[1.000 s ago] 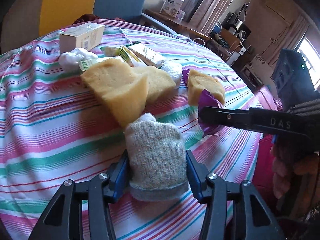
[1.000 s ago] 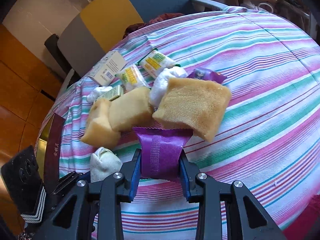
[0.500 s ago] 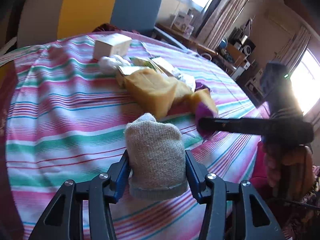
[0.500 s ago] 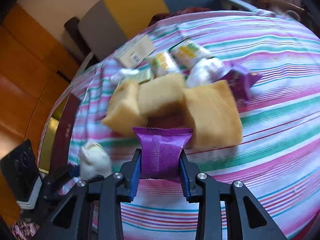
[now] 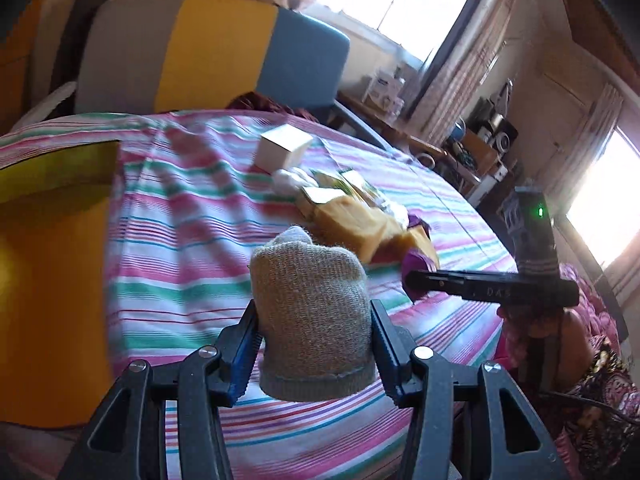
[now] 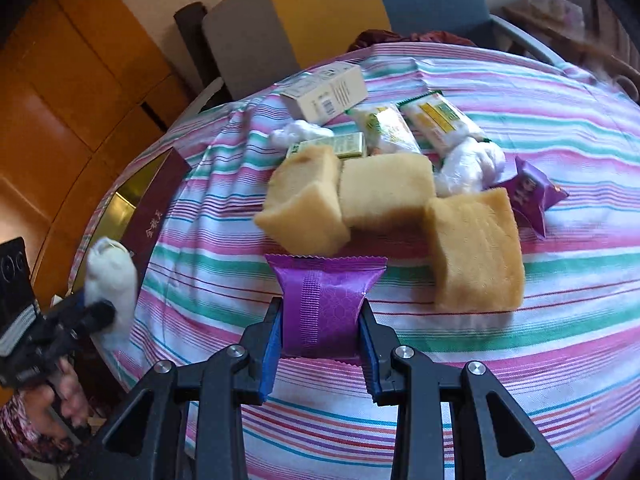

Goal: Organize objects
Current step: 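Carry the white knit bag into the gold tray and open the left gripper while the right carries the packet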

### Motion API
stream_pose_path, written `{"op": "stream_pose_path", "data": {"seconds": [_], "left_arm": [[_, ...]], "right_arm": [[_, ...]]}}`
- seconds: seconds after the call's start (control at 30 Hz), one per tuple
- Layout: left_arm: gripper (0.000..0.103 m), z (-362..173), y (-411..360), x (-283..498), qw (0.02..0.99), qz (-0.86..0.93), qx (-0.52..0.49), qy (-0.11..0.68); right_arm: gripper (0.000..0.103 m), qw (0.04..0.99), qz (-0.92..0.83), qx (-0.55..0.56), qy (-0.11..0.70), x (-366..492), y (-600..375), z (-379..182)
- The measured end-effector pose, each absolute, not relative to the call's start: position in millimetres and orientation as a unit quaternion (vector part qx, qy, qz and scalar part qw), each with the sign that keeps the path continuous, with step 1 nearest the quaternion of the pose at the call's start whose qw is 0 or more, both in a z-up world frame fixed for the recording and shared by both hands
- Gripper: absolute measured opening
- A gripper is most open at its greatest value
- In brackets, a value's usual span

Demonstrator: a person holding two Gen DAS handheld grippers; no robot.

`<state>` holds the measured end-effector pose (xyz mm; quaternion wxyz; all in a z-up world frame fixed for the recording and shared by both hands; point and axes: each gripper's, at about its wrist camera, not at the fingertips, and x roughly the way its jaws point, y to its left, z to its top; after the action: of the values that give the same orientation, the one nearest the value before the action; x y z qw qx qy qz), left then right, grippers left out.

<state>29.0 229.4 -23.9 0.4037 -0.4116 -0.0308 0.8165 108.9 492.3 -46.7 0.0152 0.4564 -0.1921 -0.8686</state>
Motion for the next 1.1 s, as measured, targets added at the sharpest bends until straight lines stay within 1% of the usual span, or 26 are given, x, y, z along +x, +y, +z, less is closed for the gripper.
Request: {"op": "stream_pose_path", "data": {"seconds": [0.2,0.4,0.67,0.87,1.0,1.1], "left_arm": [[0.052,-11.3,186.6,15.7,0.372,0.835,-0.402,-0.046],[0.052,-8.6,132.5,-8.8,0.308,0.860,-0.403,-0.053],[0.052,-27.4,70.8,-42.0,0.207,0.877,-0.434,-0.024],[0.052,-46.0,33.5,-54.9,0.154,0.874,-0.461,-0.001],[0.052,-54.8,17.2,-59.6,0.121,0.873,-0.473,0.014],[0.053,-58.4,11.9,-61.1,0.103,0.868,-0.484,0.024]], "right_arm": [[0.035,0.035,-0.877,0.438,-0.194,110.1,486.4,-39.8],[0.035,0.040,-0.884,0.425,-0.190,111.5,483.0,-34.8],[0.035,0.047,-0.890,0.419,-0.175,109.5,473.7,-32.1],[0.035,0.056,-0.899,0.401,-0.166,109.7,463.8,-26.1],[0.035,0.061,-0.897,0.390,-0.198,107.3,456.3,-25.9],[0.035,0.073,-0.896,0.386,-0.205,103.0,438.7,-25.2]]}}
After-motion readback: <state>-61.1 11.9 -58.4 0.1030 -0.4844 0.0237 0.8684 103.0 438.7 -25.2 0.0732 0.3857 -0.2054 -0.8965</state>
